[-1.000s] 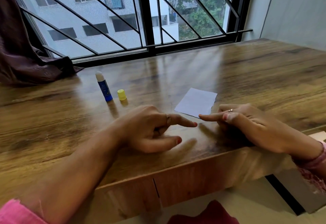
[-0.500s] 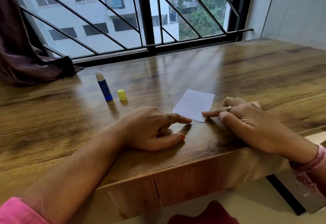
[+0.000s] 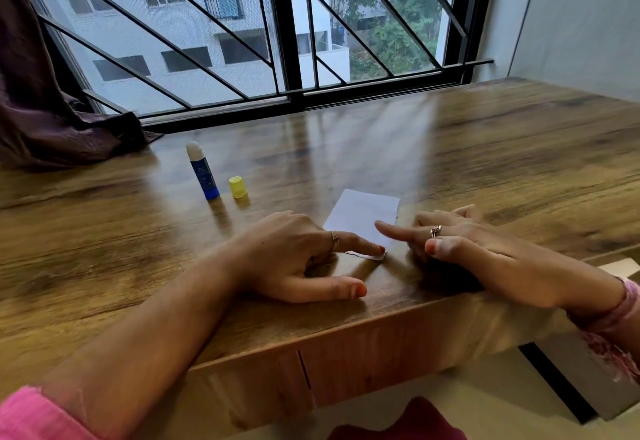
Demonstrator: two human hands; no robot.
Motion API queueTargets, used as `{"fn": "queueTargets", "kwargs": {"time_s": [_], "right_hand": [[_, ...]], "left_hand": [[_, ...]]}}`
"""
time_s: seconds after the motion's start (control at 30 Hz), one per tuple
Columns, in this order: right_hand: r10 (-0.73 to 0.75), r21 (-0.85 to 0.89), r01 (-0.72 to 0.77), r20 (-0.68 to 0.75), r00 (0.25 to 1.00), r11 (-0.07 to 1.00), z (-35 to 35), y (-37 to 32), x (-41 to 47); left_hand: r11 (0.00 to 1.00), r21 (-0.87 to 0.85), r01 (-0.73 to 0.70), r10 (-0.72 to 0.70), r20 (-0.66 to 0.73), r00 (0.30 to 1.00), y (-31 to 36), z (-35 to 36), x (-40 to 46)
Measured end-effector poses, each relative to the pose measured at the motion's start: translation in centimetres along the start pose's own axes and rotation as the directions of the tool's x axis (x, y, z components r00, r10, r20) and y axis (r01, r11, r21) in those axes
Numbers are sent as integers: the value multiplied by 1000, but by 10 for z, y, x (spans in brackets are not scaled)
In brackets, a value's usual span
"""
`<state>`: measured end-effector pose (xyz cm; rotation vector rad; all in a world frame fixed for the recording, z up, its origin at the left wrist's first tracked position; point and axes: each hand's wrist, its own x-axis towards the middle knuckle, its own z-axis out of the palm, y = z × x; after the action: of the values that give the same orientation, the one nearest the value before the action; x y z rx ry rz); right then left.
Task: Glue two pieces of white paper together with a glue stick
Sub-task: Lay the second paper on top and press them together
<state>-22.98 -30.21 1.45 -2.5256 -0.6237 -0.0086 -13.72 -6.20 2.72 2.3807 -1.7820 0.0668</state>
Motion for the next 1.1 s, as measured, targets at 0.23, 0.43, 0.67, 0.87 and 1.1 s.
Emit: {"fn": "queueTargets", "kwargs": {"time_s": [0.23, 0.43, 0.67, 0.87, 1.1], "right_hand": [[14, -9, -13, 78, 997, 1000, -4, -1, 4], [-36, -54, 40, 85, 996, 998, -11, 4, 15], [6, -149, 3, 60, 998, 989, -10, 17, 26], [118, -286, -119, -22, 993, 951, -21, 45, 40], [169, -332, -200, -121, 978, 922, -31, 70, 54]], "left_hand": [[1000, -2, 6, -6, 11, 1000, -1, 0, 0], [999, 4, 32, -32, 35, 999, -2, 0, -1], [999, 0, 36, -36, 52, 998, -5, 2, -1], [999, -14, 31, -31, 14, 999, -5, 4, -4], [1000, -18, 17, -17, 8, 1000, -6, 4, -3]]}}
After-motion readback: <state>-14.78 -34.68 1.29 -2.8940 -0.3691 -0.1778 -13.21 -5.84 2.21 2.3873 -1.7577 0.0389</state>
